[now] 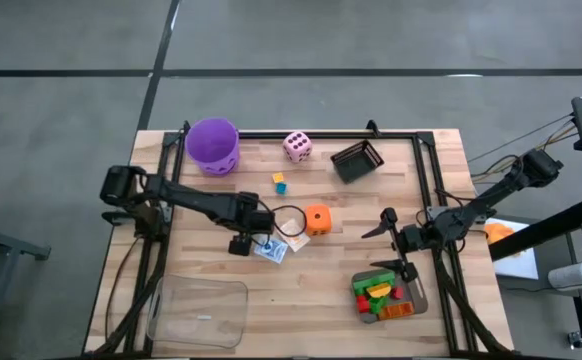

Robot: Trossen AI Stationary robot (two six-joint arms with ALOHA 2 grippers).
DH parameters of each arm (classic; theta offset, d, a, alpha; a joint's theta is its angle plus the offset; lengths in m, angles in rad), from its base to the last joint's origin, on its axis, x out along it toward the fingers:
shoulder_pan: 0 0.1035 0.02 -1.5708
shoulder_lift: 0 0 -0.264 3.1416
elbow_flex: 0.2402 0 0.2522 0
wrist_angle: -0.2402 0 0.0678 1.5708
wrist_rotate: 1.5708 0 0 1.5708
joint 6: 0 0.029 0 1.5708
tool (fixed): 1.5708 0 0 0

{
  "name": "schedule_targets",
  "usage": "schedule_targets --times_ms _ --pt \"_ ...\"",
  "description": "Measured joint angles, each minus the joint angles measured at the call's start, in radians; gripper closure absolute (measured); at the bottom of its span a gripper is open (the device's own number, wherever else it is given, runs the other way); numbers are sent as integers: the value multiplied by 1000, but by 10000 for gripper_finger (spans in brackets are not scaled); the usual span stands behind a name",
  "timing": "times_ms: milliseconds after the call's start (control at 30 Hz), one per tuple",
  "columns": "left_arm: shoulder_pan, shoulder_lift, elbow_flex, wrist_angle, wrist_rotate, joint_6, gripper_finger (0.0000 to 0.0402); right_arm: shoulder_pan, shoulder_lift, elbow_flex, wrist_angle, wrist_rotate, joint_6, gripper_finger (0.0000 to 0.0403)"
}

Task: Pick & Place Toys
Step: Put the blue game piece into the black bin

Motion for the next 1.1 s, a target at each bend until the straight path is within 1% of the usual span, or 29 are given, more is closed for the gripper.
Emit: schedule_targets --times_ms 267,367,467,700,867,1000,1100 --pt "1 17 -5 47 7 15 79 0 12 13 1 0 -1 56" --pt "1 17 -5 80 8 31 92 0 19 16 0 0 -1 56" --pt "2 17 -5 85 7 46 123 0 25 18 -1 0 -1 56" --pt "2 17 -6 77 8 49 218 0 42 20 -1 0 2 56" --pt "2 17 -6 73 8 57 274 0 49 27 -1 0 2 56" --pt "2 16 -6 73 7 71 307 0 57 34 0 0 2 56" --pt "2 16 -6 74 8 80 309 0 64 34 -1 0 2 56"
